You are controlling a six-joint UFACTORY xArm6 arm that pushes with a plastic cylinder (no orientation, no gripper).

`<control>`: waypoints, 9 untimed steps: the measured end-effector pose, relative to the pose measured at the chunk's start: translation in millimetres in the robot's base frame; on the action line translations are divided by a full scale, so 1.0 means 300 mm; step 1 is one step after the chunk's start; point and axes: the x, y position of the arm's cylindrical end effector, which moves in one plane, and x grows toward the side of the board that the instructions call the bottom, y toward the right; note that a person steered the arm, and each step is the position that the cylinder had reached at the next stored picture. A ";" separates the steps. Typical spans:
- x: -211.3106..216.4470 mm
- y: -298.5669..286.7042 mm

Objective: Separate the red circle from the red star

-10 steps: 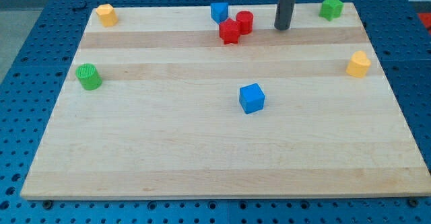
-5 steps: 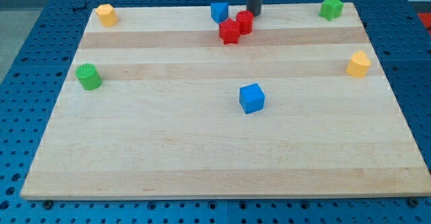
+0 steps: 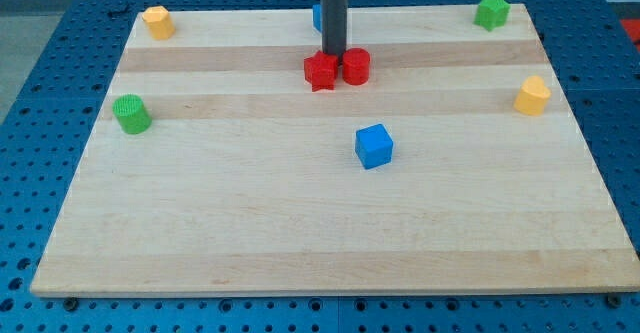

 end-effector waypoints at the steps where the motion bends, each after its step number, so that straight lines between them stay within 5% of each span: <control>1: 0.022 -0.035; 3: -0.021 -0.031; 4: -0.025 0.149; 9: 0.016 0.397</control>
